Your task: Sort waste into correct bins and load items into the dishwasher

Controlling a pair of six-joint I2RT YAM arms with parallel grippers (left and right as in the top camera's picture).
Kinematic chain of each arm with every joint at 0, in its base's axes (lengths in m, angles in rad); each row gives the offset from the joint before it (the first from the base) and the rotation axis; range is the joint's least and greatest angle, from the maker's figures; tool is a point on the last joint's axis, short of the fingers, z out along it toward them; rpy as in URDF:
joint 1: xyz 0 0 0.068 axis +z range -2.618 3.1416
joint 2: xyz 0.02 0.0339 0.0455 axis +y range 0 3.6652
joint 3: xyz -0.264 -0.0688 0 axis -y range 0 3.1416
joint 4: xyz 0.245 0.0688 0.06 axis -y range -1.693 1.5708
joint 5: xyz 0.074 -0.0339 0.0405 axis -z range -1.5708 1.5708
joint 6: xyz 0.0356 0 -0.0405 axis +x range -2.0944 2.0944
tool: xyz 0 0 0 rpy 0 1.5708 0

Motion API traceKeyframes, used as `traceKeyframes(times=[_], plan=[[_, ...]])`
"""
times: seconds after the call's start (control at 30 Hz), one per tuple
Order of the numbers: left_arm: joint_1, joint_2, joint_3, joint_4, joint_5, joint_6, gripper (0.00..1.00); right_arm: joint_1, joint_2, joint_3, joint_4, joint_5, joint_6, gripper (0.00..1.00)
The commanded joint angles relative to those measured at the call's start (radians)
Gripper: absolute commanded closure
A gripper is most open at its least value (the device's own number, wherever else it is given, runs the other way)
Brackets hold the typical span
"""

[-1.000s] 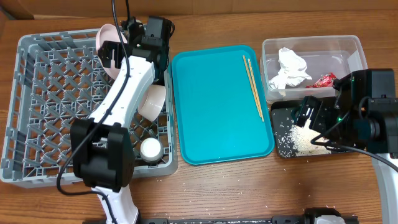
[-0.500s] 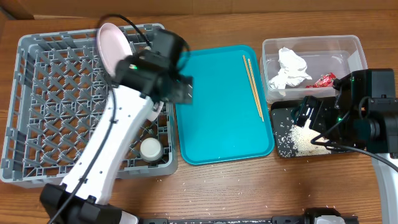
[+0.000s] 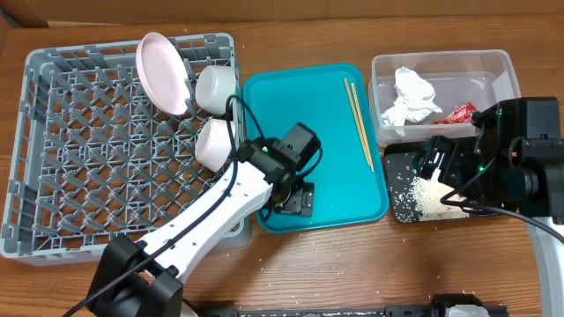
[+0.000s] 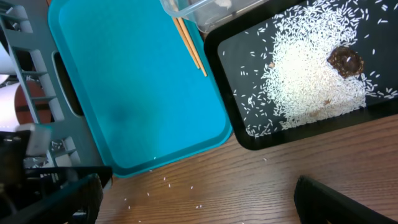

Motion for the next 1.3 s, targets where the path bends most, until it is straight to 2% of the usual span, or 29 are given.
traceKeyframes(times=[0.0,0.67,0.93,1.13,1.23,1.27], plan=[[-0.001,0.000,-0.051,0.006,0.019,-0.055,0.00,0.000,-0.005,0.019,0.006,0.008,-0.003,0.00],[-0.002,0.000,-0.090,-0.008,-0.049,-0.087,0.00,0.000,-0.005,0.019,0.006,0.008,-0.003,0.00],[-0.016,0.001,-0.090,0.215,-0.048,0.098,0.00,0.000,-0.005,0.019,0.006,0.008,-0.003,0.00],[-0.015,0.003,-0.090,0.388,-0.041,0.136,0.00,0.000,-0.005,0.019,0.006,0.008,-0.003,0.00],[-0.014,0.003,-0.073,0.463,0.029,0.223,0.01,0.000,-0.005,0.019,0.006,0.008,-0.003,0.00],[-0.013,0.004,-0.060,0.463,0.039,0.228,0.04,0.000,-0.005,0.019,0.006,0.008,-0.003,0.00]])
